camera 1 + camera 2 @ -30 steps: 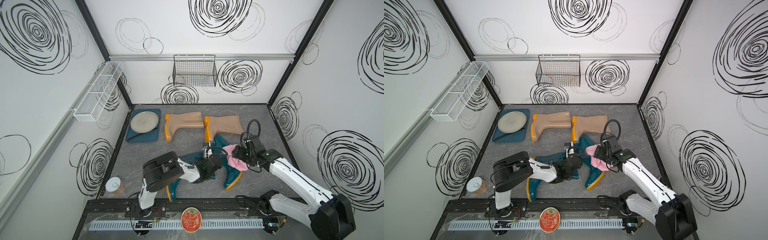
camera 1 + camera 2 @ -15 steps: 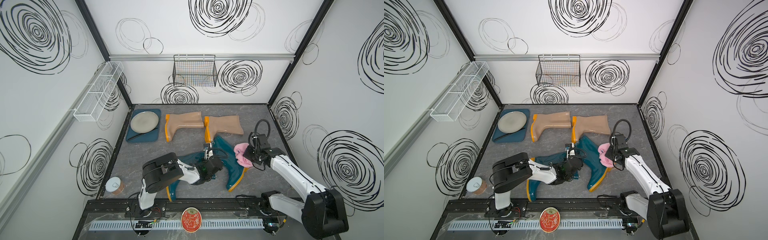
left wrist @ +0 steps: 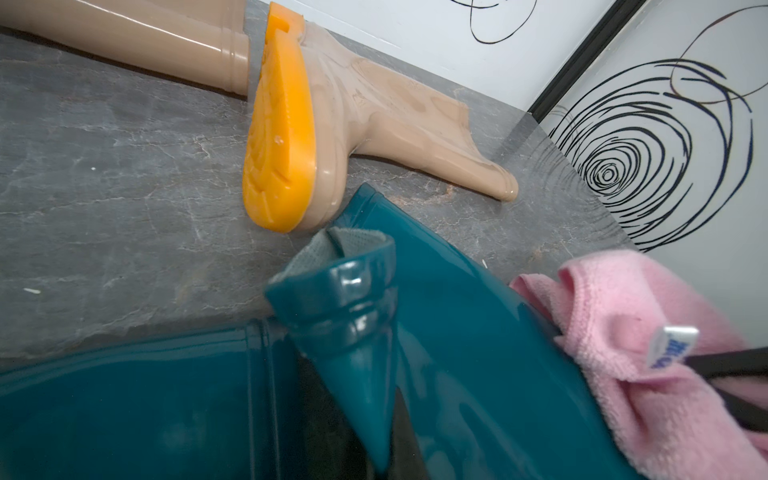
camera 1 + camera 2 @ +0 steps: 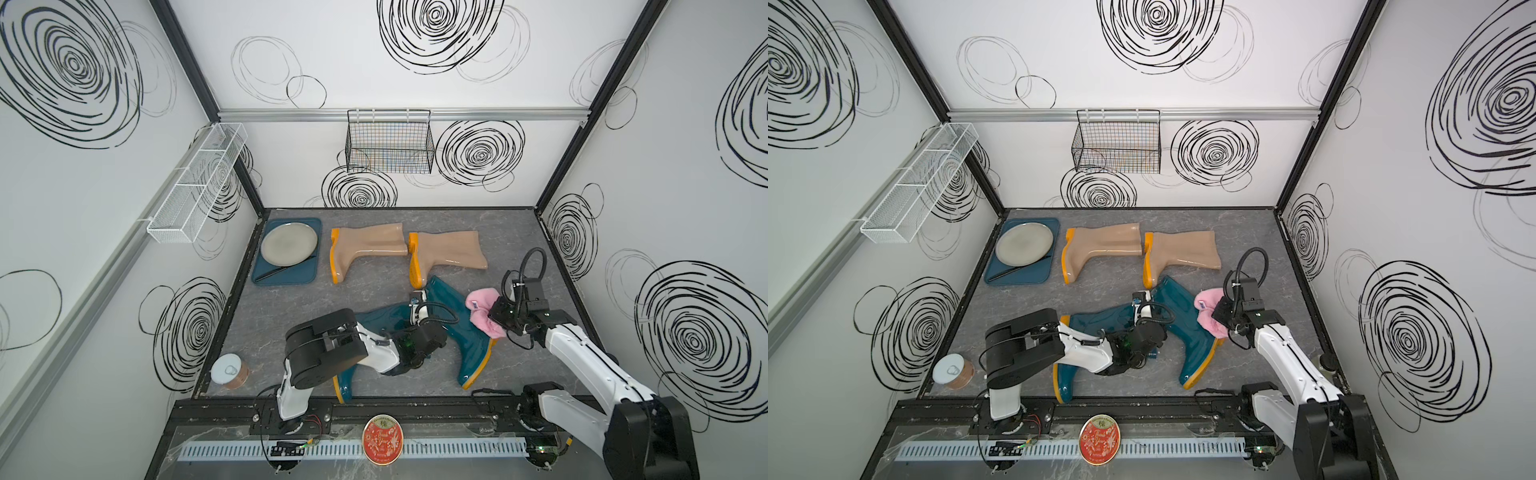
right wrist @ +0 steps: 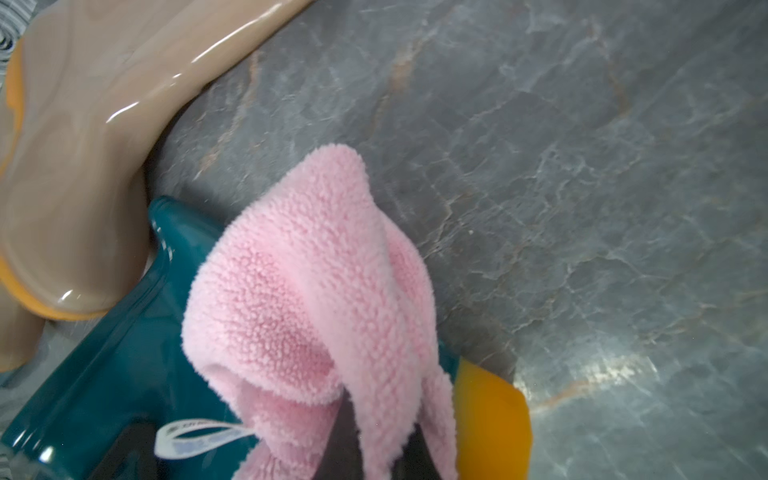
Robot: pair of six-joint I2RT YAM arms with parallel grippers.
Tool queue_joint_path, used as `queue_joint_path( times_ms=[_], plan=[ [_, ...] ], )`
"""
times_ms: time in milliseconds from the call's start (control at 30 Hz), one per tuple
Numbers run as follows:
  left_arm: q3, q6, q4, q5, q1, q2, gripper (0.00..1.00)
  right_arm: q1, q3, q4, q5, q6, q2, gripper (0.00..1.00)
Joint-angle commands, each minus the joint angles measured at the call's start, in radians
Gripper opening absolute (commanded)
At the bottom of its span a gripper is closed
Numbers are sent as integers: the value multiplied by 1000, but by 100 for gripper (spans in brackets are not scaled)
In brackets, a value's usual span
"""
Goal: Wipe the rubber boots with a cloth
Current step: Wipe the dirt off the rubber boot.
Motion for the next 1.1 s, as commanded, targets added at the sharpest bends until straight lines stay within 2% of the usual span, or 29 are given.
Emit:
queue_joint_path(
  times_ms=[0, 67, 200, 300, 367, 500, 600, 700, 767, 933, 1067],
  plan=[
    [-24, 12, 99, 6, -13, -26, 0, -118, -13, 46, -5, 5, 108, 0],
    [-38, 21, 124, -4, -21, -33, 0, -163, 37, 13, -9, -28, 188, 0],
    [-50, 34, 148, -21, -37, -33, 0, -181, 89, 11, 21, -46, 300, 0],
    [-56, 33, 163, -21, -46, -30, 0, -169, 83, 13, 28, -43, 270, 0],
    [-58, 31, 165, -19, -49, -30, 0, -128, 96, -30, 45, -40, 197, 0],
    [-61, 25, 164, -24, -47, -41, 0, 57, 109, -124, 164, -29, -38, 0],
    [-61, 15, 155, -31, -44, -46, 0, 149, 92, -177, 167, 14, -153, 0],
    [-54, -3, 139, -33, -44, -49, 0, 258, 82, -259, 188, 56, -197, 0],
    [-45, -10, 130, -33, -44, -50, 0, 343, 58, -269, 145, 85, -208, 0],
    [-35, -27, 126, -54, -47, -59, 0, 647, 73, -366, 170, 250, -222, 0],
    [-38, -51, 129, -58, -46, -57, 0, 871, 98, -367, 168, 346, -254, 0]
  ],
)
